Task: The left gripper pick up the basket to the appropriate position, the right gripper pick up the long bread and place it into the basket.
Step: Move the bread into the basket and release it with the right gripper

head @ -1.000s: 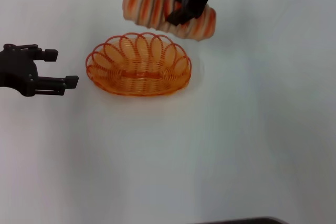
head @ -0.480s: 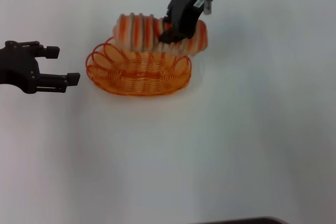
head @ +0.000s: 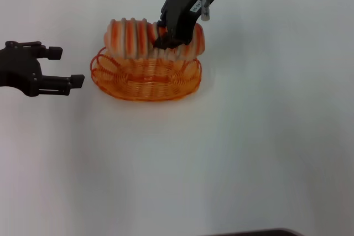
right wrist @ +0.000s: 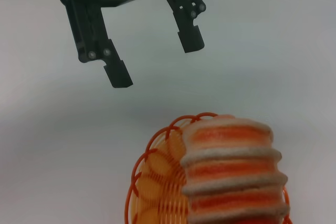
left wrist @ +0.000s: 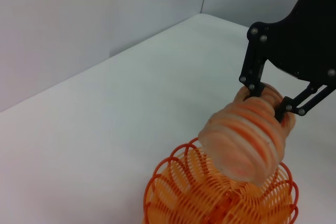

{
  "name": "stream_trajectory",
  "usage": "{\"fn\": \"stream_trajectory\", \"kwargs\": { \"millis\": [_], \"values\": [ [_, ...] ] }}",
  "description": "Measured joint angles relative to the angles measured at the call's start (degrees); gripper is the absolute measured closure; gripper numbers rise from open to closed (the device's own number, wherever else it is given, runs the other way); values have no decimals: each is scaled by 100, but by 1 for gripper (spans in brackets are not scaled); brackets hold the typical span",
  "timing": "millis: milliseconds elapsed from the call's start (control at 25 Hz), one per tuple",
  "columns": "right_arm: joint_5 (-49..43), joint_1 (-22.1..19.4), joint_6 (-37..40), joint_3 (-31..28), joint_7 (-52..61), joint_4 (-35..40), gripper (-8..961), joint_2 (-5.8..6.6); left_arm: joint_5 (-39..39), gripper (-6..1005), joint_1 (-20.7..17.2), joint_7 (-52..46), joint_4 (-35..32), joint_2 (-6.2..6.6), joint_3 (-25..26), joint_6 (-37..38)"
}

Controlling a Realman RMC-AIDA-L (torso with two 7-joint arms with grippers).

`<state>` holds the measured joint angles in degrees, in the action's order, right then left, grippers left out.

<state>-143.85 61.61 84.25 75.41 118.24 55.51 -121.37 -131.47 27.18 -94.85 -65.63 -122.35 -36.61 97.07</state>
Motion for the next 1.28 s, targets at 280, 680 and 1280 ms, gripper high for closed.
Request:
{"fn": "stream_trajectory", "kwargs": {
  "millis": [280, 680, 1280],
  "values": [
    [21, -23, -78, 29, -22, -31, 658, 9, -4, 132, 48, -1, 21, 0, -17, -23],
    [353, -73, -252, 37, -108, -79, 523, 37, -31, 131, 59, -4, 24, 0, -13, -22],
    [553, -226, -475, -208, 19, -82, 129, 95, -15, 134, 42, -6, 24, 0, 14, -21]
  ]
}}
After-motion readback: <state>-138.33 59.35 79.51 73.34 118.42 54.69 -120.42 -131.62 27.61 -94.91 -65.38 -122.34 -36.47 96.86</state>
